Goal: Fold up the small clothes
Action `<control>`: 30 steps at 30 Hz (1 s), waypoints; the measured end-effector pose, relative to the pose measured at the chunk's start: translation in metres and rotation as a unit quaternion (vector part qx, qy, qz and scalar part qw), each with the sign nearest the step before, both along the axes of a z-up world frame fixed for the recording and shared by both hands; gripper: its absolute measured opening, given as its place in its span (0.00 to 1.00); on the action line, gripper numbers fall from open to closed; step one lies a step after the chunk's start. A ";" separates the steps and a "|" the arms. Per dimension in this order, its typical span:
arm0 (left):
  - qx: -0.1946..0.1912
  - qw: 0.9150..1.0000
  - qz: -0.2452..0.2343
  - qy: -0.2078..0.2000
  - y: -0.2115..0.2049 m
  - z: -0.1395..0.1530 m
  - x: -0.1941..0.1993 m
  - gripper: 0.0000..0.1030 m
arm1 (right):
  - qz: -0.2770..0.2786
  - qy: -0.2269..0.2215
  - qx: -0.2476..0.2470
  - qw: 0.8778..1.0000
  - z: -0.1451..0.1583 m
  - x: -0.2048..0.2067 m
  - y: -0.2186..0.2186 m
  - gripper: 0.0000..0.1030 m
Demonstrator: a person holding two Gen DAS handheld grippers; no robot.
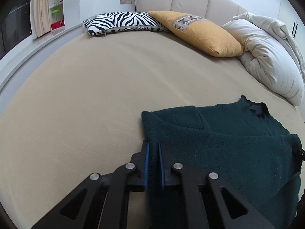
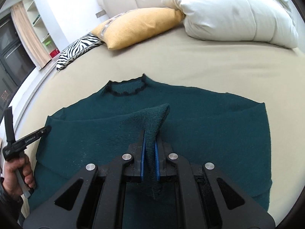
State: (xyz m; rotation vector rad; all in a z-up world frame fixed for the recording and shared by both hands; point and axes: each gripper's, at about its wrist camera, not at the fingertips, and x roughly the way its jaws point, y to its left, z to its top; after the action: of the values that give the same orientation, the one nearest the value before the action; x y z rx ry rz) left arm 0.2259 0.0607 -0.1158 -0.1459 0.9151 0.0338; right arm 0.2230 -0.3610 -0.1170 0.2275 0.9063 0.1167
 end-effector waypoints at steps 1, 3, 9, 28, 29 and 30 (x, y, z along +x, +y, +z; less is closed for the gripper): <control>0.000 1.000 0.002 -0.001 0.001 -0.004 0.000 0.10 | -0.009 0.006 0.007 1.000 -0.003 0.002 -0.005 0.07; -0.001 1.000 0.001 -0.004 0.002 -0.011 0.001 0.11 | -0.023 0.021 0.023 0.999 -0.015 0.004 -0.015 0.07; 0.000 1.000 -0.005 -0.009 0.004 -0.009 0.002 0.13 | -0.042 0.037 0.087 0.995 -0.053 0.005 -0.038 0.06; 0.007 0.997 -0.055 -0.044 -0.027 0.029 -0.054 0.28 | -0.035 -0.020 0.072 0.997 -0.002 -0.039 -0.012 0.18; 0.015 0.998 -0.055 -0.025 -0.030 0.016 -0.050 0.28 | -0.029 -0.010 0.069 0.997 -0.009 -0.037 -0.009 0.18; 0.018 0.998 -0.053 0.011 -0.029 -0.002 -0.042 0.29 | -0.029 0.006 0.067 0.997 -0.019 -0.033 -0.007 0.18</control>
State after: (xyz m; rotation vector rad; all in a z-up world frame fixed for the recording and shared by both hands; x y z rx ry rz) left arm 0.1836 0.0317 -0.1174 -0.0624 0.9427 -0.0468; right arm 0.1904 -0.3677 -0.1363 0.3798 0.9042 0.1220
